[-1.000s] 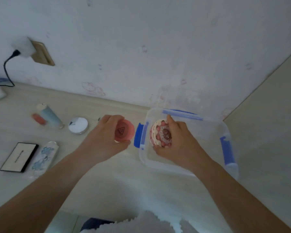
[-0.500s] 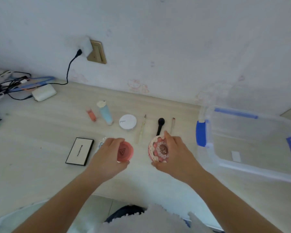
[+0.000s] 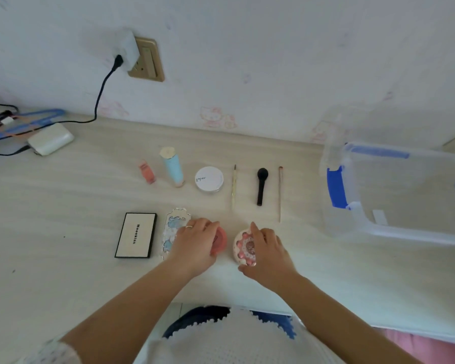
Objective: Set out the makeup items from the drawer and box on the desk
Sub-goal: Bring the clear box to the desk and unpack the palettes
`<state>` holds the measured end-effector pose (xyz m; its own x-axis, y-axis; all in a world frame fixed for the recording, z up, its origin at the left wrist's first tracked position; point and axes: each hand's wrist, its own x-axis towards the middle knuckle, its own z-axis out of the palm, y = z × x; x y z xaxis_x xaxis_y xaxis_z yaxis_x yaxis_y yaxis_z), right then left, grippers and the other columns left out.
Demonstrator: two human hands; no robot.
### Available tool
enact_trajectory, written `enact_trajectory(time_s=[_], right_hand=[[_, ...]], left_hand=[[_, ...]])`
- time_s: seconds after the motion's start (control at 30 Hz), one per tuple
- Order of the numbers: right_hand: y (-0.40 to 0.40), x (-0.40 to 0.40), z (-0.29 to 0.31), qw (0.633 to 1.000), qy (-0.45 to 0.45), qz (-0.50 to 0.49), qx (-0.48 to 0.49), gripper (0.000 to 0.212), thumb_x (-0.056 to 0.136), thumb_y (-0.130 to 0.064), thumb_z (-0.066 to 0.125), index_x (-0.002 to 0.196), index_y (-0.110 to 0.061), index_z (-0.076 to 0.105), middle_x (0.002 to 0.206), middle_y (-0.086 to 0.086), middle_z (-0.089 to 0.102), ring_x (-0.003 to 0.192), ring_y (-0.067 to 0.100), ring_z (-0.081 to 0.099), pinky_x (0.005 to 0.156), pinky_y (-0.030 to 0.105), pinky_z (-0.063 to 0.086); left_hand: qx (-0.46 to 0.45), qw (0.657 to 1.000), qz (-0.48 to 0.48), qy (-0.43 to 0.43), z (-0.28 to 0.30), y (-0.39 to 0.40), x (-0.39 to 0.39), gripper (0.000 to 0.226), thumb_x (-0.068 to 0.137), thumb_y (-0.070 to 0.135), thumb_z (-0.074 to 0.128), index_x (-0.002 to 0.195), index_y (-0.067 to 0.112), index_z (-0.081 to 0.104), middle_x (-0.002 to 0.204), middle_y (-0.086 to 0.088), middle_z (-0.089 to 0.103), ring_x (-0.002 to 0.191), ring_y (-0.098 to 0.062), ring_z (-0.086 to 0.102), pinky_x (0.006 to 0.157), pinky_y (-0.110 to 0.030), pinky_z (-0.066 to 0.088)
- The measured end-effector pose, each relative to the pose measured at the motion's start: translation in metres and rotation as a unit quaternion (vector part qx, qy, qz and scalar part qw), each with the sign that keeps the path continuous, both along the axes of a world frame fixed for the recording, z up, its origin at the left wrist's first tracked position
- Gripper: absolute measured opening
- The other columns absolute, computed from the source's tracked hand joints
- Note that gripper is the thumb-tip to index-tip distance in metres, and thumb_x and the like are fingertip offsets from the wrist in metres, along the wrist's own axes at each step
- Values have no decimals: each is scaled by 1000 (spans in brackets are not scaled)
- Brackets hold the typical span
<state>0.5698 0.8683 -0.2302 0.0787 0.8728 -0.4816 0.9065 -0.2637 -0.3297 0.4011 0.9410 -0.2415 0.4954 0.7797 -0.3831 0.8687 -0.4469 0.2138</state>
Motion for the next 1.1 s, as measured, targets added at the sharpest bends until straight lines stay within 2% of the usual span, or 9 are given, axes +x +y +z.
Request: enact_trajectory(time_s=[0.17,0.43,0.6,0.7,0.83,0.93,1.0,1.1], right_hand=[[5,-3,-5,1000,-12,9,5,102,79,-47,67,151,-19,1,144,7,25,133,25,31,107,32,35],[3,0,-10,999,-35,13,28,98,80,-56,61,150,-20,3,147,4,25,136,23,26,107,34,35],[0,1,-9,999,-22,0,25,102,78,-63,58,151,-23,-2,155,6,10,144,24,12,112,39,28],[5,8,8,995,25,-42,82,90,84,-59,52,150,-27,0,158,3,4,146,21,4,115,37,20],[14,34,49,970,63,-89,217,72,90,-44,55,149,-24,19,155,3,17,143,19,17,112,32,24],[20,63,75,947,77,-128,284,65,89,-37,58,146,-25,28,152,-1,25,141,16,22,110,27,23],[23,84,89,933,85,-148,317,61,88,-34,60,143,-25,34,149,-1,30,140,16,26,109,25,24],[24,123,106,914,85,-159,365,58,87,-30,63,140,-22,40,146,2,36,137,16,31,107,21,24]], left_hand=[[-1,1000,-6,18,-4,3,2,71,84,30,58,146,22,25,143,-1,34,136,-27,30,107,-41,29],[1,999,-23,31,-10,1,1,71,84,29,58,146,22,25,144,0,33,134,-27,32,106,-42,30],[-16,1000,-8,15,-5,-2,1,78,83,36,60,148,23,19,147,0,30,136,-26,30,108,-43,27],[2,997,32,-68,18,0,15,75,83,38,59,147,24,22,147,-1,34,135,-28,32,108,-43,29],[22,974,57,-220,64,16,46,67,86,38,61,144,21,32,141,0,45,130,-22,41,106,-40,35],[5,943,84,-322,96,27,71,62,87,31,63,142,23,35,136,5,49,128,-11,43,105,-32,35],[-2,928,92,-360,115,31,90,59,87,28,63,140,25,37,132,7,51,125,-7,45,99,-24,34],[-16,913,94,-396,137,35,129,57,87,28,63,139,28,39,129,12,53,121,-3,46,95,-20,34]])
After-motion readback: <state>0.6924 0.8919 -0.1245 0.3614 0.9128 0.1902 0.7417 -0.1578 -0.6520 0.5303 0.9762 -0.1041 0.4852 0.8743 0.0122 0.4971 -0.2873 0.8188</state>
